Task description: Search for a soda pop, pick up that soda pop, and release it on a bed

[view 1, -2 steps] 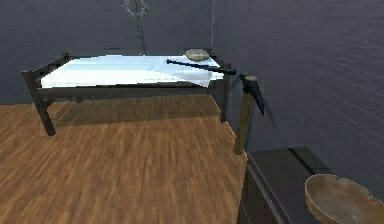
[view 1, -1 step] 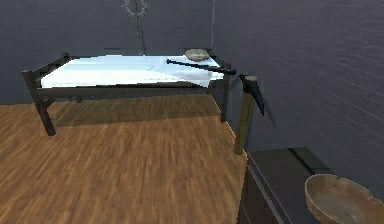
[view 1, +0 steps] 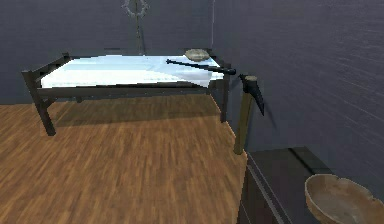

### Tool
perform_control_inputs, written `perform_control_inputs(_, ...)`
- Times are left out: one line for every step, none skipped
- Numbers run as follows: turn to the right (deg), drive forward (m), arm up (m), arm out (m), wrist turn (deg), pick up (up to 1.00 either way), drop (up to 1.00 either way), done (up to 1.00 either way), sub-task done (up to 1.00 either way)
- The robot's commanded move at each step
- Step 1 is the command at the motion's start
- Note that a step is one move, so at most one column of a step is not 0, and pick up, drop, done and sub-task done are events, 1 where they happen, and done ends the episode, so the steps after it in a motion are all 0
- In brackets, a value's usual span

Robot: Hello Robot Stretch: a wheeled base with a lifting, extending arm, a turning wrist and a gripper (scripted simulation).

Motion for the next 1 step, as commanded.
perform_control_inputs(0.0,0.00,0.00,0.48,0.0,0.00,0.00,0.00,0.00)
